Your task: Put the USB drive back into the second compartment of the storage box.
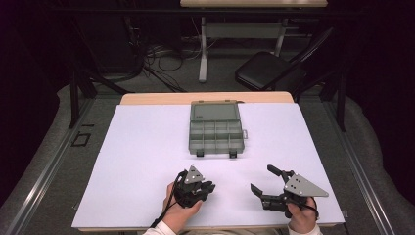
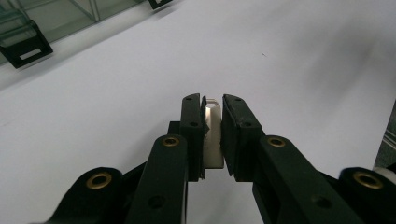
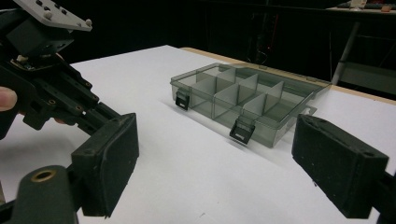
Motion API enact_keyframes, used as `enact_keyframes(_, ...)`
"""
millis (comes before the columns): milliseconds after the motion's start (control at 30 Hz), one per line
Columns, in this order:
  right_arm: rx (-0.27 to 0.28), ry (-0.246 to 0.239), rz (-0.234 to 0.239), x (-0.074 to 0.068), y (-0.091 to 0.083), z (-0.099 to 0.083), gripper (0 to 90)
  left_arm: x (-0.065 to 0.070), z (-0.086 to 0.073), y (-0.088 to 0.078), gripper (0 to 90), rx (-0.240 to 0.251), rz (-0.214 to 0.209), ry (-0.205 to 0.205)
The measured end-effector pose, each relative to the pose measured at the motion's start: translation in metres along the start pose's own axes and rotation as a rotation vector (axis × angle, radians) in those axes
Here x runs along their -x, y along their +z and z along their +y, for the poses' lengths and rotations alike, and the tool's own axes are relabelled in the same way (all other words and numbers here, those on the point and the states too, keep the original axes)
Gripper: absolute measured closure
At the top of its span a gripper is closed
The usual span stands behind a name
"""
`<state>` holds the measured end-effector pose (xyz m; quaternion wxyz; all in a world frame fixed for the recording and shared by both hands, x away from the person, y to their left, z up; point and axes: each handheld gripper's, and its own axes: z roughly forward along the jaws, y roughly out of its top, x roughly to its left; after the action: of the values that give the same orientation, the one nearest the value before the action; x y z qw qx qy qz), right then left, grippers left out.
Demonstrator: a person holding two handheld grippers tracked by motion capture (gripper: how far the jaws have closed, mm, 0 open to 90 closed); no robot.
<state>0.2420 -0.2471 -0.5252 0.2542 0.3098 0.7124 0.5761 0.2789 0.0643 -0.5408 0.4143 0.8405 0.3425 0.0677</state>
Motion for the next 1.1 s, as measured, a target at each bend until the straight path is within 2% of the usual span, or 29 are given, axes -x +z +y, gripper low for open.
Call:
enact_keyframes(233,0.0,-0.002,0.0,0.0,0.0,0.0,14.4,-0.005,0.002,-0.006,78.8,0.016,0.015,-0.019)
enact_keyframes(567,-0.001,0.0,-0.002,0.0,0.0,0.0,14.4,-0.013,0.008,-0.015,78.8,0.045,0.037,-0.025)
enact_keyframes(1100,-0.004,0.0,-0.006,0.001,0.001,0.0,14.4,-0.022,0.035,-0.027,78.8,0.072,0.069,-0.017)
